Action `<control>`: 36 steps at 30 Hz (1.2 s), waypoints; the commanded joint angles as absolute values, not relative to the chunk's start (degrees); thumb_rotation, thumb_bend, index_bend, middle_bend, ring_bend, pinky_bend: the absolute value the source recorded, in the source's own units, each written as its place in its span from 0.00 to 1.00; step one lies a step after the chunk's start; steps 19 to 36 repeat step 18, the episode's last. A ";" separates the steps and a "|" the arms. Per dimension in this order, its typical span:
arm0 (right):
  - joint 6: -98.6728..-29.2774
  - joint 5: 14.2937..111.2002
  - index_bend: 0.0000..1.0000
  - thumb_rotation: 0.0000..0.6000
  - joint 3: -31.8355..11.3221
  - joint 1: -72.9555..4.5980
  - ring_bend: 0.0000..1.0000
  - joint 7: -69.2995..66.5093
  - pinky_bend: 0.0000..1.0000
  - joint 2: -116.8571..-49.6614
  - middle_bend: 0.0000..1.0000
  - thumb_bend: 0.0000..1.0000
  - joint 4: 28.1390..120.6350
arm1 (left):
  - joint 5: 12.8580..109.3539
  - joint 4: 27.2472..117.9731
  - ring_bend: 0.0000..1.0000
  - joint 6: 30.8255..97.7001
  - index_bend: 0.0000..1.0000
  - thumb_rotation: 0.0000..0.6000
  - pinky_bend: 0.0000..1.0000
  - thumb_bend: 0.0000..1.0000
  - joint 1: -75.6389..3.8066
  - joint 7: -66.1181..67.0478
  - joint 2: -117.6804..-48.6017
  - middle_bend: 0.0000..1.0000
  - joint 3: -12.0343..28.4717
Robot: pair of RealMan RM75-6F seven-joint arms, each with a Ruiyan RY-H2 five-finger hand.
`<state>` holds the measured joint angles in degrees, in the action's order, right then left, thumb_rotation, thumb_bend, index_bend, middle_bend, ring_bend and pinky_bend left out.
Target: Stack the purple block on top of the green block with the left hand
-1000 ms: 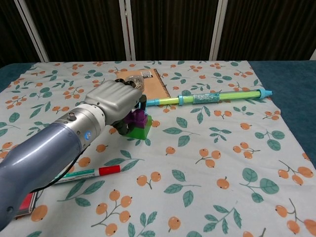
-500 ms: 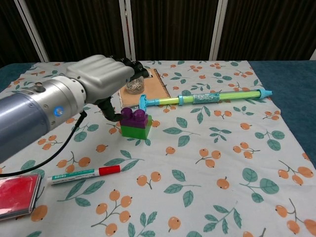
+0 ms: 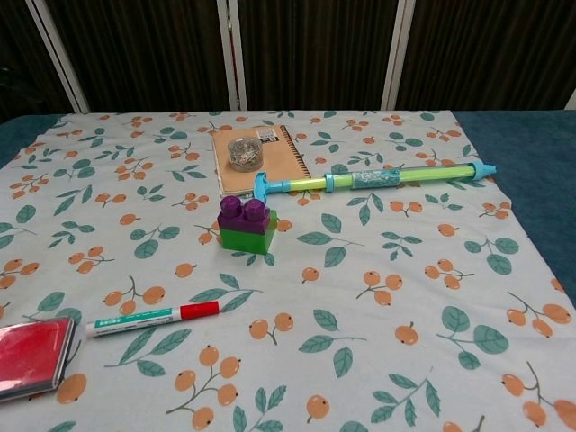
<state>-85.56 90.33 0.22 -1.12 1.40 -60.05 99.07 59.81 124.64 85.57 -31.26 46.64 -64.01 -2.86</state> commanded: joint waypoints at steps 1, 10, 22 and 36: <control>-85.52 90.24 0.00 1.00 0.13 -1.17 0.00 1.52 0.00 -60.13 0.06 0.22 98.99 | 73.24 114.43 0.00 91.07 0.17 1.00 0.00 0.30 -18.77 24.16 -56.90 0.07 -10.32; -85.98 90.63 0.00 1.00 0.14 -1.07 0.00 1.38 0.00 -60.11 0.06 0.22 98.91 | 82.39 104.76 0.00 96.19 0.22 1.00 0.00 0.31 -12.10 19.40 -61.74 0.10 -10.67; -86.06 90.42 0.00 1.00 -0.08 -1.11 0.00 0.47 0.00 -59.79 0.06 0.22 98.99 | 83.70 101.33 0.00 95.10 0.23 1.00 0.00 0.31 -10.14 23.12 -65.72 0.10 -9.18; -86.06 90.42 0.00 1.00 -0.08 -1.11 0.00 0.47 0.00 -59.79 0.06 0.22 98.99 | 83.70 101.33 0.00 95.10 0.23 1.00 0.00 0.31 -10.14 23.12 -65.72 0.10 -9.18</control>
